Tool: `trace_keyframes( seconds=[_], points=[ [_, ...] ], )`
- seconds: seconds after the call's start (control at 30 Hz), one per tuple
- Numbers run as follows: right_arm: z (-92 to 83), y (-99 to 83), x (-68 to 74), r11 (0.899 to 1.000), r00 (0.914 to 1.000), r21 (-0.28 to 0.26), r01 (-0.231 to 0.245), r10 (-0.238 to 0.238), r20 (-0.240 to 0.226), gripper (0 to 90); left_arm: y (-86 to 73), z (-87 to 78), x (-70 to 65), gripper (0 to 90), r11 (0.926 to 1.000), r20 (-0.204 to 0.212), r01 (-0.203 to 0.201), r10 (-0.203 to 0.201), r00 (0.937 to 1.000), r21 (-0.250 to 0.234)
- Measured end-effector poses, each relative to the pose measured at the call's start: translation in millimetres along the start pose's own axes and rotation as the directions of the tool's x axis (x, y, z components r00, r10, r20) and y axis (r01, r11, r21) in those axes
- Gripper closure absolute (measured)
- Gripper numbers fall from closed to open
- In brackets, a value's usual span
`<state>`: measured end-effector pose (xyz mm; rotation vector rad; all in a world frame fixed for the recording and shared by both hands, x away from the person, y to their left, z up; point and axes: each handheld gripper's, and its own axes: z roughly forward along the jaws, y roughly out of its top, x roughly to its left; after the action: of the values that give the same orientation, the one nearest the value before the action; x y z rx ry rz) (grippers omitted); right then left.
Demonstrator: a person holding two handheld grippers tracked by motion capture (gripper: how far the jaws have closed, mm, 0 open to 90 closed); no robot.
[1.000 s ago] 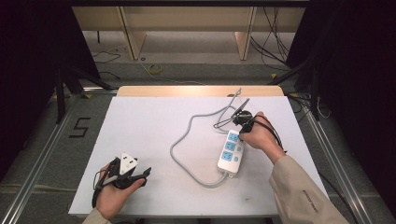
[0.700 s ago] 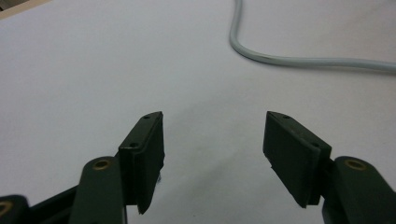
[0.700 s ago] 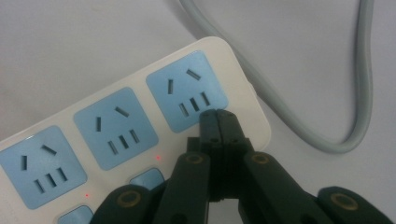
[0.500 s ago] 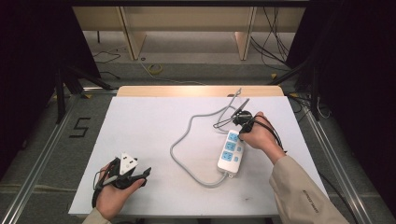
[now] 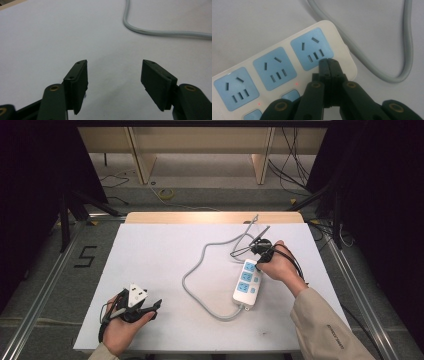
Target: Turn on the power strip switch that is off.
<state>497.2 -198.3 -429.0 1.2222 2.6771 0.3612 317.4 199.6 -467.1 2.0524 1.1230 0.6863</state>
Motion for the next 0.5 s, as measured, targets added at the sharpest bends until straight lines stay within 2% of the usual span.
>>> trace_keyframes(
  seconds=[0.5],
  points=[
    [-0.2, -3.1, -2.5, 1.000, 0.9999, -0.021, -0.010, 0.010, -0.013, 90.0, 0.2, 1.1, -0.7, 38.4, 1.0000, 0.003, 0.000, 0.000, 1.0000, 0.001]
  ],
)
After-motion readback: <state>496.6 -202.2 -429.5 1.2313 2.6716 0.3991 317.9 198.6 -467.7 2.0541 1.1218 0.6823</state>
